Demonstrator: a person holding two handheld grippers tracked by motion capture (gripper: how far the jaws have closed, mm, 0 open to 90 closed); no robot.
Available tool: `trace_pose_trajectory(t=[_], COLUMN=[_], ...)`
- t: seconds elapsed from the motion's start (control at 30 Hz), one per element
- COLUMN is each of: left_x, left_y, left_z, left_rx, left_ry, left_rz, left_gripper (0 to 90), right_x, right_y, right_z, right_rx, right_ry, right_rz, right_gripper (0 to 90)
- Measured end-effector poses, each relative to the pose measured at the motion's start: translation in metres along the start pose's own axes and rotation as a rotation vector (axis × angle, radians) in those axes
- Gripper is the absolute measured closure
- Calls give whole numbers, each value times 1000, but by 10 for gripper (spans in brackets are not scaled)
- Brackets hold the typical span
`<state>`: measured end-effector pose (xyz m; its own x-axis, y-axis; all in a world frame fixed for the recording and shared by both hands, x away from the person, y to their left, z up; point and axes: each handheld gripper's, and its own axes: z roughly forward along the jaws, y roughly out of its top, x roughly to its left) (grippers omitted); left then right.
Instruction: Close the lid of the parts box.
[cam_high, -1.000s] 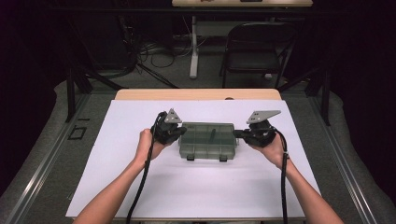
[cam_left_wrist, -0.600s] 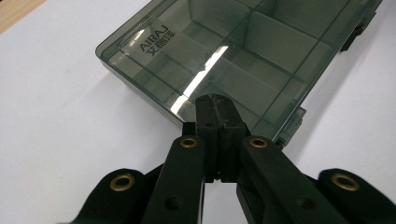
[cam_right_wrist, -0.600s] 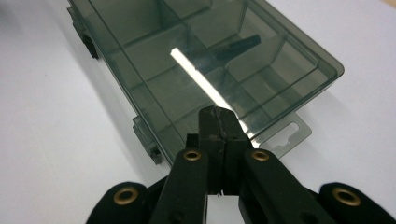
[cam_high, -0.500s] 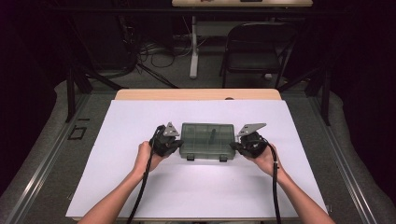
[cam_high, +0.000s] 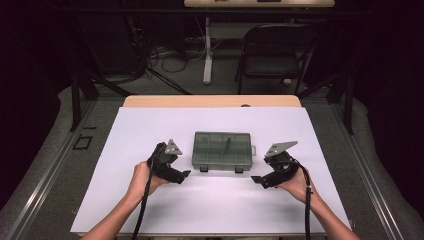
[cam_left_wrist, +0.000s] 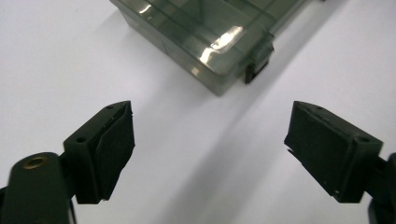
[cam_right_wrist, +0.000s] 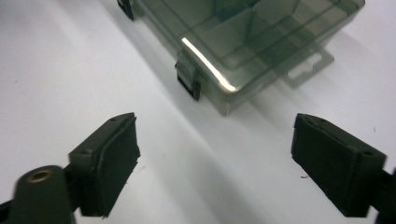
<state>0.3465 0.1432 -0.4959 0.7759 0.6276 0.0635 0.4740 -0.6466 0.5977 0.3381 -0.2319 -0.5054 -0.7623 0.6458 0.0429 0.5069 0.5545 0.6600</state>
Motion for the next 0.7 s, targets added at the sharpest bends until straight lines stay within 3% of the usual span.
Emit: trace_pose_trajectory(t=[0.27,0.7], left_x=[-12,-17], left_y=[-30,-79], left_z=[-11,-22], left_rx=[41,31], left_ry=[33,58], left_rz=[-10,-93], left_gripper=[5,0], right_x=[9,18], right_y=[-23,-56], right_z=[-19,-36], right_rx=[9,-40], right_ry=[-21,-56], right_rz=[33,69], right_gripper=[0,0])
